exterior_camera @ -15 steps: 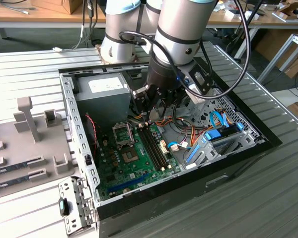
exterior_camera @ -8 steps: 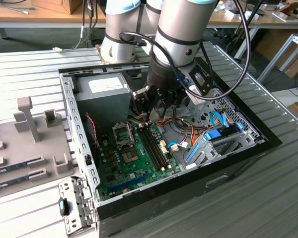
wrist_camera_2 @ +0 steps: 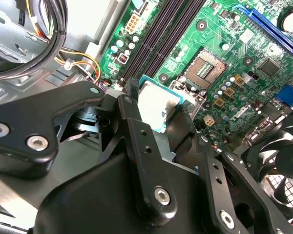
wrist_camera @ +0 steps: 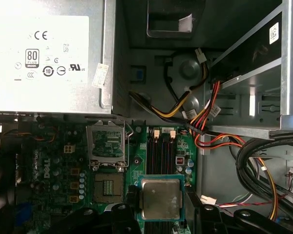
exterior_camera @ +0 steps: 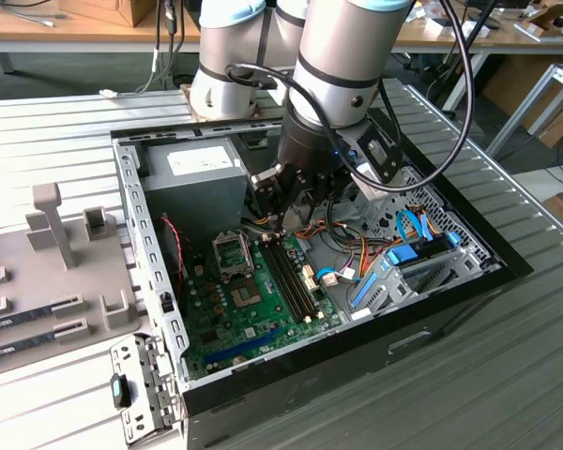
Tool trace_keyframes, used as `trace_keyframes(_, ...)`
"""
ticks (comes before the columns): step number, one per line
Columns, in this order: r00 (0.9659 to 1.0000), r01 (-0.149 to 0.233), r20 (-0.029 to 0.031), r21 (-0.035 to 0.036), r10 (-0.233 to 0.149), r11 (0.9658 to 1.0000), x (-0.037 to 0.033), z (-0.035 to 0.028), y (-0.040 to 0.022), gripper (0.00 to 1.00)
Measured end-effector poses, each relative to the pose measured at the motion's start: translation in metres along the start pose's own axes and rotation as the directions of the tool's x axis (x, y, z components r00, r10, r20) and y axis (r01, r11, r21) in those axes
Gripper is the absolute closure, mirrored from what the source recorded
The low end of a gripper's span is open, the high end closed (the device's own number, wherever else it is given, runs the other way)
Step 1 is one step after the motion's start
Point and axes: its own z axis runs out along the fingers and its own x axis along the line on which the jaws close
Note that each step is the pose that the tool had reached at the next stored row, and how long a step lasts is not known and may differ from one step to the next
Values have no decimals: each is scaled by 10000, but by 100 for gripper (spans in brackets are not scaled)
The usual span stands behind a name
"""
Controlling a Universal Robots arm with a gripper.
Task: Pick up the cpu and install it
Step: 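Pick up the cpu and move it towards the insertion slot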
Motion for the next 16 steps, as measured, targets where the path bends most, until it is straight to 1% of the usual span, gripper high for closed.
trace_keyframes(6,10000,1,1,-1,-1,10000,15,7,-7,53)
trace_keyframes(16,10000,1,0,1,-1,10000,19,50,-33,53)
